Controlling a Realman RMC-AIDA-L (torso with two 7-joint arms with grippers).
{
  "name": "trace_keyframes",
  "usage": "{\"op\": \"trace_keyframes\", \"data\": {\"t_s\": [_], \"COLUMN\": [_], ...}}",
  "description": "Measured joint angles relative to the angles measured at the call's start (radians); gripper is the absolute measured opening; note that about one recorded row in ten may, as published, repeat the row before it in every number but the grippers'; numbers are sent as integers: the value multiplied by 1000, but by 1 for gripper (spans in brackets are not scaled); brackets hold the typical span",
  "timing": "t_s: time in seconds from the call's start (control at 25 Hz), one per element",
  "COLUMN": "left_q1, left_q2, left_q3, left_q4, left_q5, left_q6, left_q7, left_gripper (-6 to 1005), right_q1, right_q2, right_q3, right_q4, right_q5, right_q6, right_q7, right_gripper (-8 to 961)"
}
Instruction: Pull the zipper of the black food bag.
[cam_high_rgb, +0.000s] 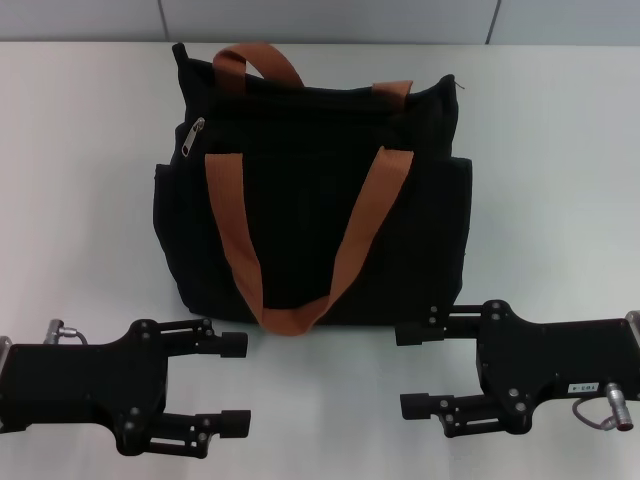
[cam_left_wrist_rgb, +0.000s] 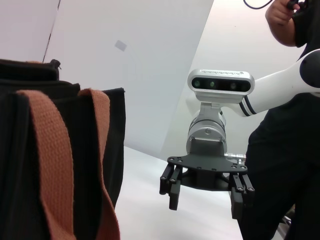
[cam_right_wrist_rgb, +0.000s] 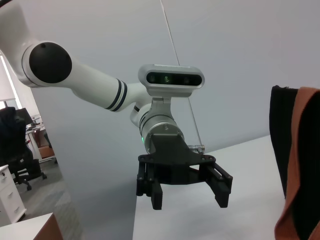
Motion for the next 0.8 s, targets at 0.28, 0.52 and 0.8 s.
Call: {"op": "trace_keyframes", "data": {"t_s": [0.28, 0.52, 0.8], "left_q1": [1, 0, -10], "left_q2": [-1, -6, -51], "left_q3": [0, -11, -91], "left_q4": [0, -1, 0], "left_q5": [0, -10, -118], "left_q6": [0, 20, 60], "left_q7": [0, 0, 20], "left_gripper": [804, 802, 800], "right_q1": [1, 1, 0], "right_q2": [0, 0, 0], "right_q3": [0, 0, 1], "right_q4": [-2, -1, 0], "right_q5": [0, 0, 0], "right_q6": [-9, -8, -5], "right_q7": [0, 0, 8], "right_gripper": [714, 712, 710]}}
